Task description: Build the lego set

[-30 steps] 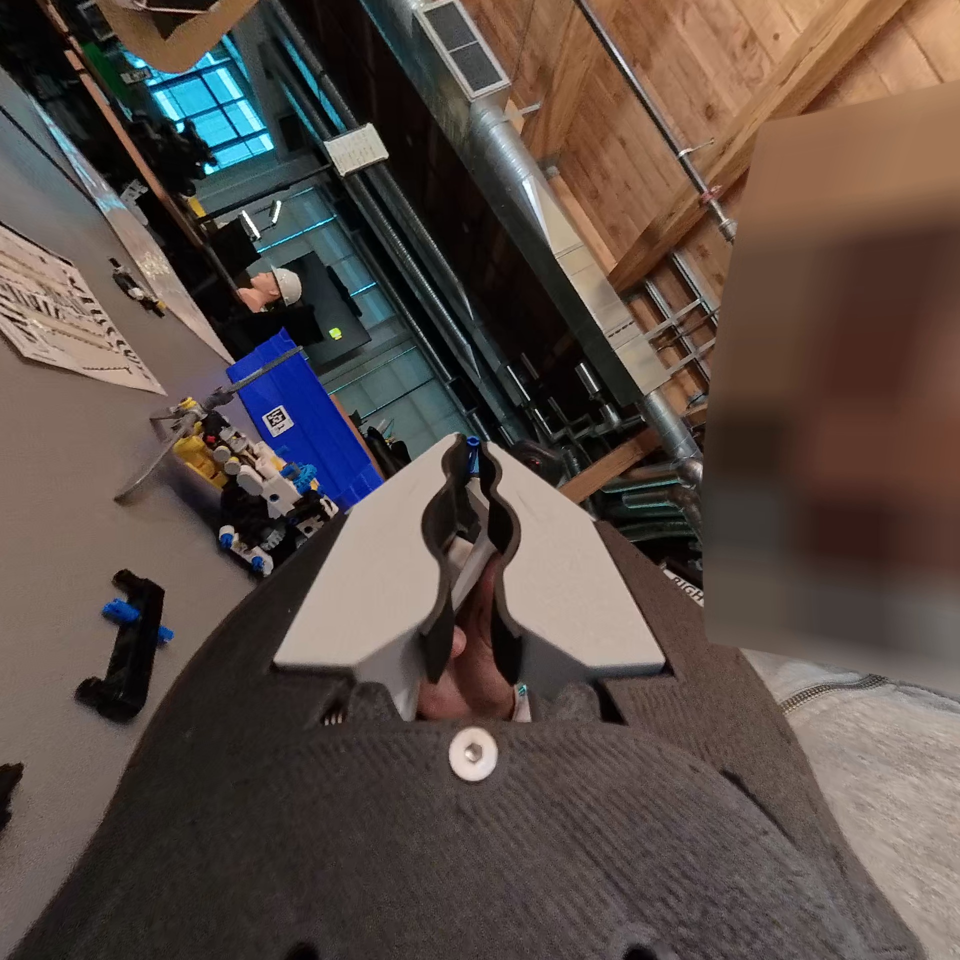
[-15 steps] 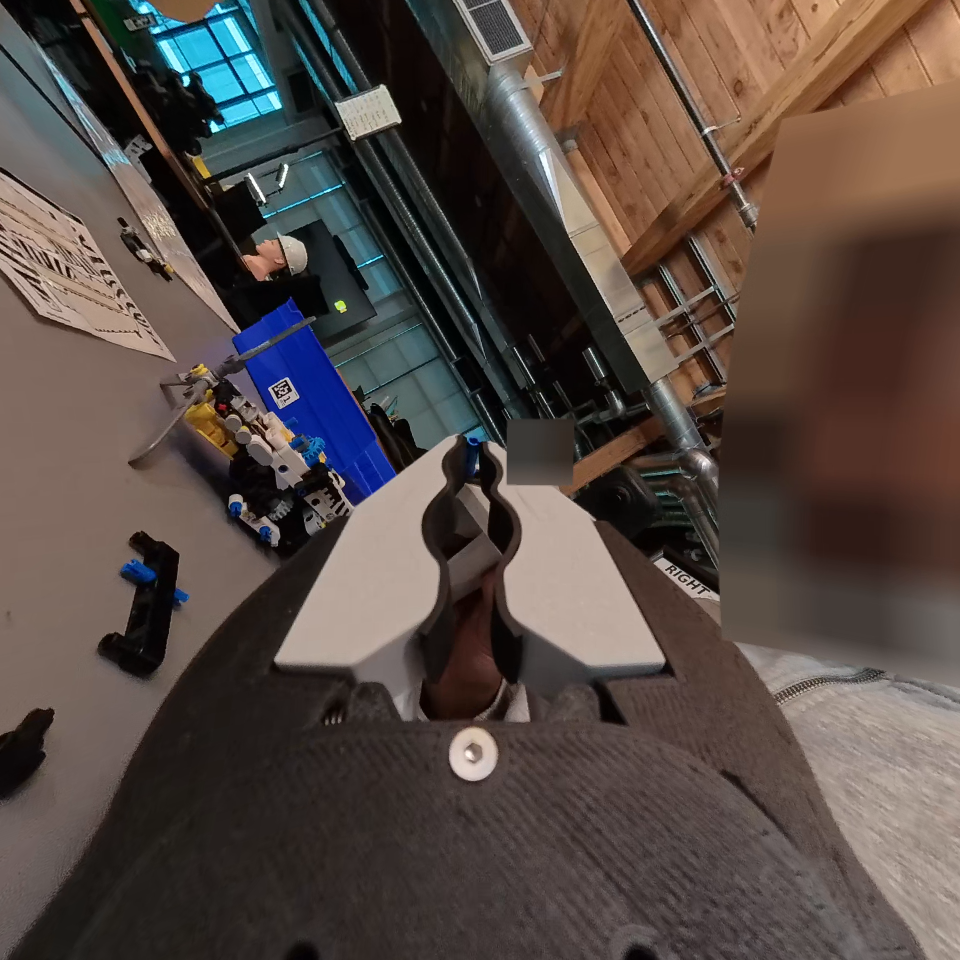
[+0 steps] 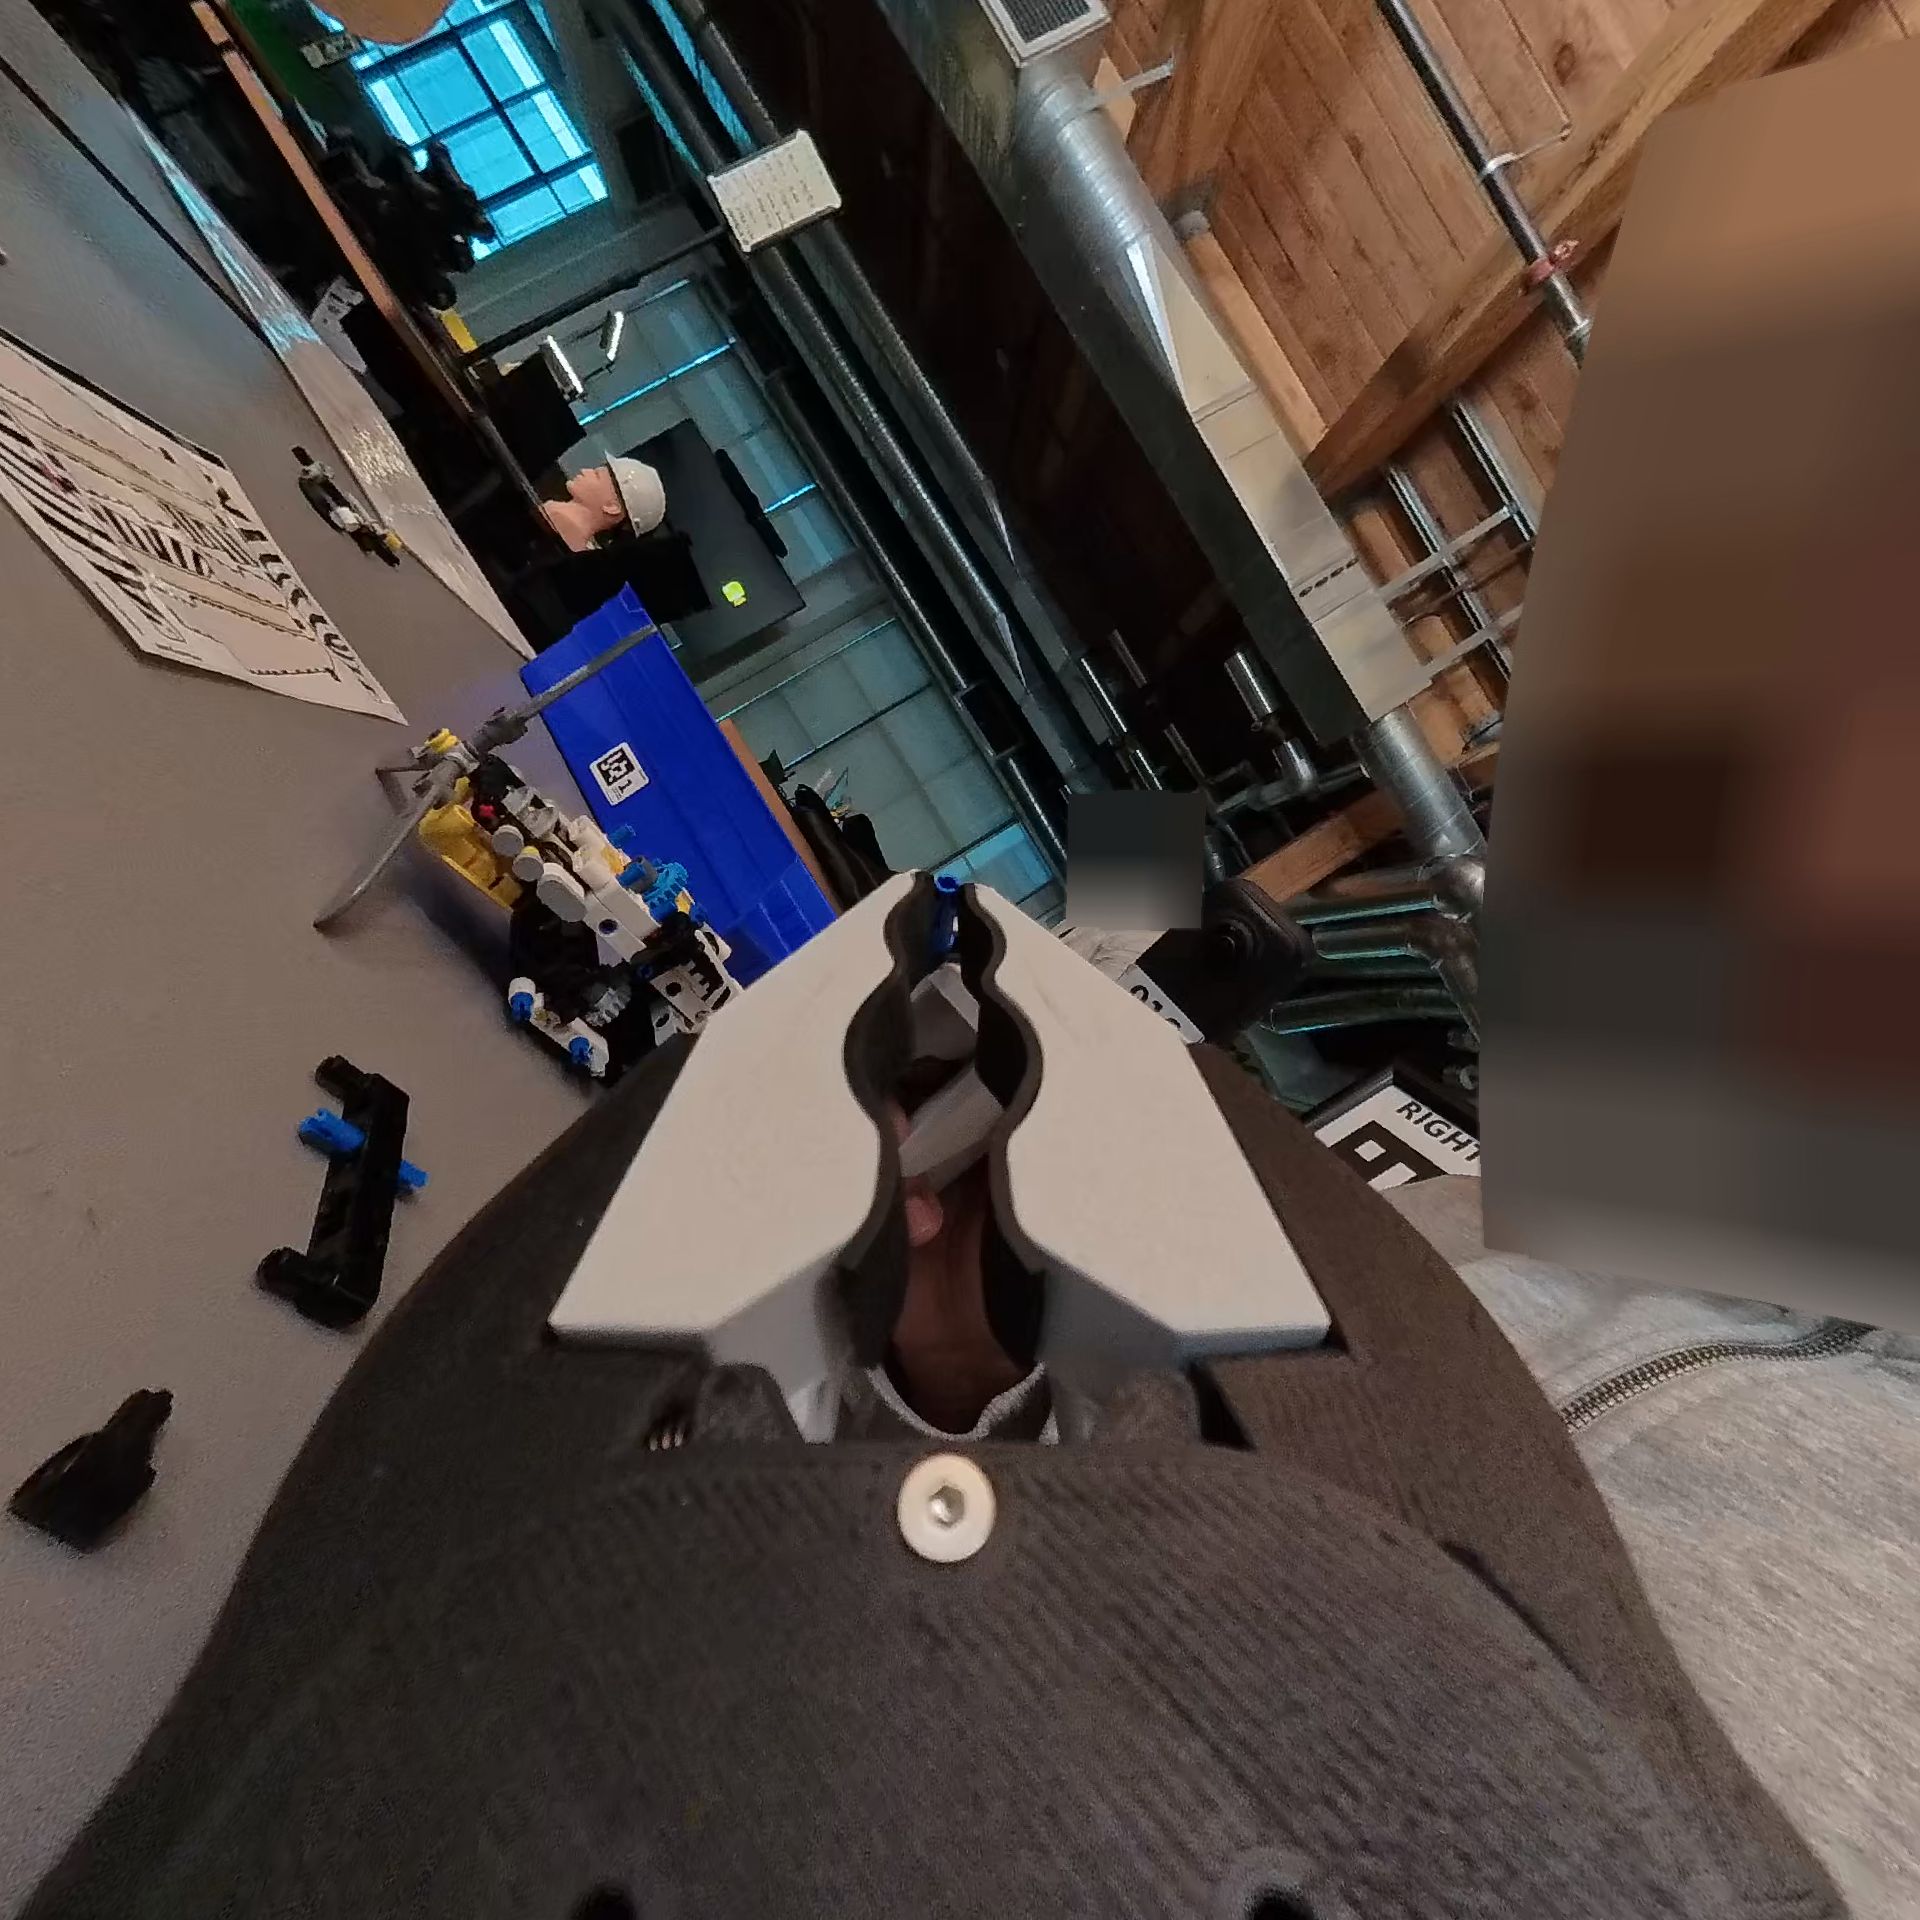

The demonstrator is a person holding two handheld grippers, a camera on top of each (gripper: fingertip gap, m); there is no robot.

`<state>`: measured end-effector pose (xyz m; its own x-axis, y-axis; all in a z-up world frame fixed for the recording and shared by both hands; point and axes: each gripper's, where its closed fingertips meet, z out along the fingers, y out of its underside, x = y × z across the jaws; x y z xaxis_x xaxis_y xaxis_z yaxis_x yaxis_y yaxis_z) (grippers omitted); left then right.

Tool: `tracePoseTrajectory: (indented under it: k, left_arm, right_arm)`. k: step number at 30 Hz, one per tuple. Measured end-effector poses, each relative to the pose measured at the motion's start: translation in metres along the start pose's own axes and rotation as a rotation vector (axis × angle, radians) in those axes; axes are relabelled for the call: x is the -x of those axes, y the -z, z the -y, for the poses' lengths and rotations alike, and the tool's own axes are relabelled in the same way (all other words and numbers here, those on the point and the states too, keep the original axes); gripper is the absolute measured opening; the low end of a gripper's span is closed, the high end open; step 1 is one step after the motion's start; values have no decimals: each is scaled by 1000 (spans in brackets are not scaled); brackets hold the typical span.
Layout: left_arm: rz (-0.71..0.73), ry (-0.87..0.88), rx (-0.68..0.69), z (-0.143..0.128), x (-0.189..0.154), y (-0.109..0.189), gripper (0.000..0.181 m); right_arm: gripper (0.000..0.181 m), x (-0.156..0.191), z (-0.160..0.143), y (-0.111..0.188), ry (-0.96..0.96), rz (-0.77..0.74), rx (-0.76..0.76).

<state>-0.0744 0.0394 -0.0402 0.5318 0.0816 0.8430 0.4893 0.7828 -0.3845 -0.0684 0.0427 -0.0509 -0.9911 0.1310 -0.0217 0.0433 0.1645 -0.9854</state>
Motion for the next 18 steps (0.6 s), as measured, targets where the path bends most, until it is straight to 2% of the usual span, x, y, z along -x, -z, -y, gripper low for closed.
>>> tracePoseTrajectory:
  k: [5,8,11,16,18]
  left_arm:
    - [-9,27,5,-2,1,-1,1]
    - [27,24,61,-5,6,-2,13]
    - [183,-62,174,-11,26,4,24]
    - [603,-430,508,-32,75,34,33]
    - [715,-558,597,-34,87,45,32]
  right_arm:
    - [2,-1,1,3,-23,7,-17]
    - [2,-5,-2,5,-72,12,-12]
    - [2,-18,-12,9,-119,-16,25]
    - [2,-21,-77,0,-213,-11,374]
    - [2,-14,-95,-5,-225,-5,458]
